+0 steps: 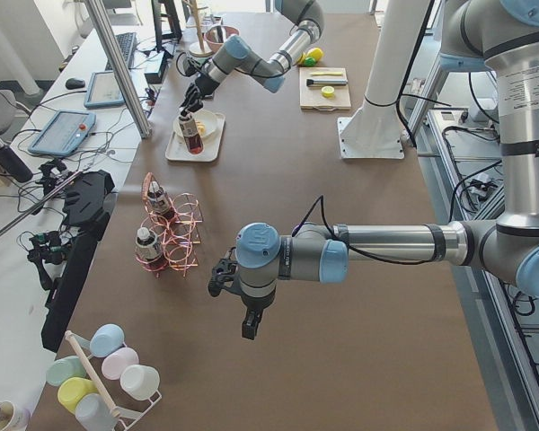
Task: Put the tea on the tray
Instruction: 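Lift the bottle with the right gripper and carry it to the white tray, then lower the bottle onto the tray beside the plate and open the right gripper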
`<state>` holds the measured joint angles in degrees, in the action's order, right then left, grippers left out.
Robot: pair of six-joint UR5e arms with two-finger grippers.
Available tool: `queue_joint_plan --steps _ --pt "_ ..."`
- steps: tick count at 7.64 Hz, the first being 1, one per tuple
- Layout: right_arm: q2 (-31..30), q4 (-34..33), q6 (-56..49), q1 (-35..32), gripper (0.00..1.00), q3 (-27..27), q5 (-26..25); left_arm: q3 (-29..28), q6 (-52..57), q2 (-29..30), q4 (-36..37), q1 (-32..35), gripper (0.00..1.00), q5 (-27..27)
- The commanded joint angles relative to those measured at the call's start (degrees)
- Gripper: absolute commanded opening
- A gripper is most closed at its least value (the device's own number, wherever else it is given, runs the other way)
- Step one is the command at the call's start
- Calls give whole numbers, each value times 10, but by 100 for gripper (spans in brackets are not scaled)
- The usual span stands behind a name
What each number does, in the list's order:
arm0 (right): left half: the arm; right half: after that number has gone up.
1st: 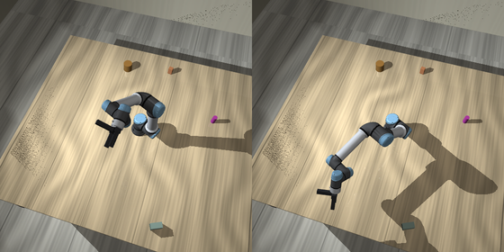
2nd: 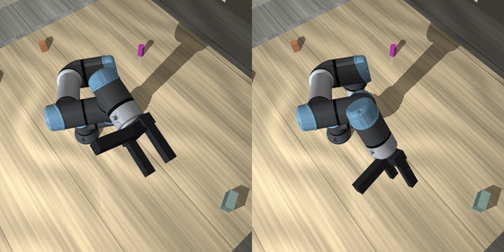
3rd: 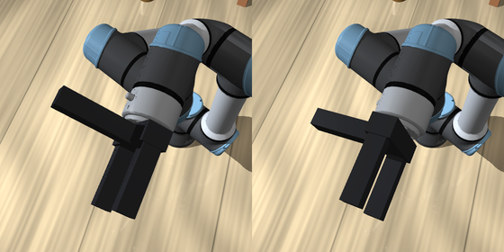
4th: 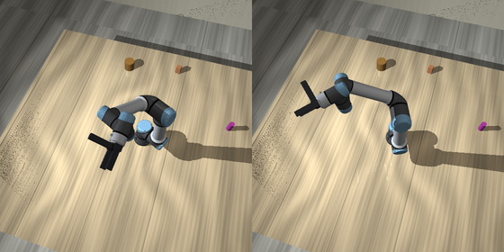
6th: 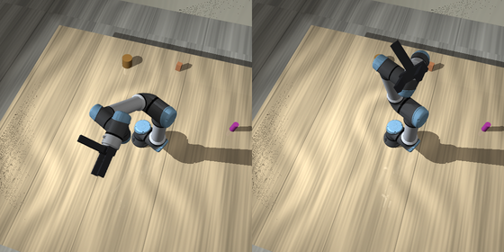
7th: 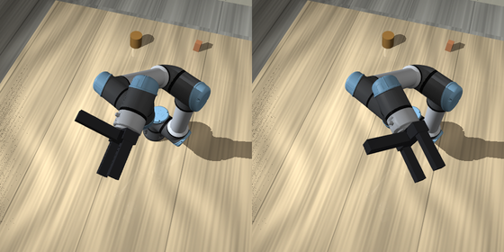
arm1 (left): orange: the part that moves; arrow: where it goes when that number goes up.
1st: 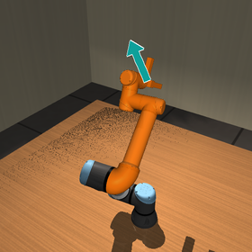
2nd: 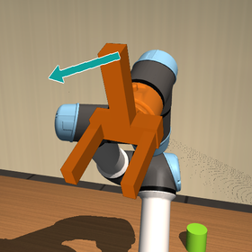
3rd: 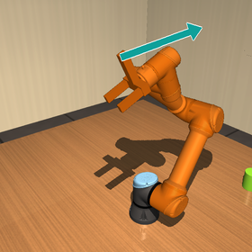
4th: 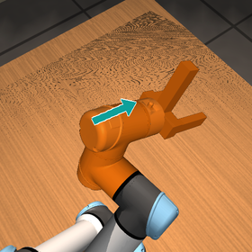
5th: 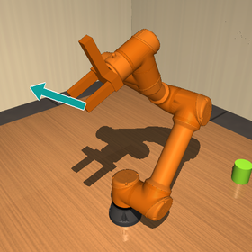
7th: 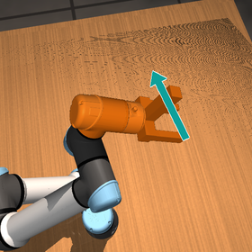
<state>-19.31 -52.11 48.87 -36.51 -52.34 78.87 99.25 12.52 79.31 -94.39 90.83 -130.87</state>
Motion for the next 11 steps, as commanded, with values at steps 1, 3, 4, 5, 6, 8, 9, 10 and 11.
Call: queue_joint_plan --steps 1,3,4,5,6,8,9,10,11 --pt "-5 13 10 0 0 5 1 1 0 -2 0 1 98 0" --pt "-10 23 10 2 0 5 1 1 0 -2 0 1 98 0" --pt "-13 23 10 3 0 5 1 1 0 -2 0 1 98 0" --pt "-13 23 9 3 0 4 1 1 0 -1 0 1 98 0" --pt "-14 23 9 4 0 4 1 2 0 -1 0 1 98 0" --pt "-15 23 9 5 0 4 1 2 0 -1 0 1 98 0" --pt "-15 23 7 4 0 4 1 2 0 -1 0 1 98 0" --pt "-17 23 5 5 65 4 1 1 0 -1 0 1 98 0" --pt "-16 23 4 5 99 3 -2 2 0 -1 0 1 98 0"
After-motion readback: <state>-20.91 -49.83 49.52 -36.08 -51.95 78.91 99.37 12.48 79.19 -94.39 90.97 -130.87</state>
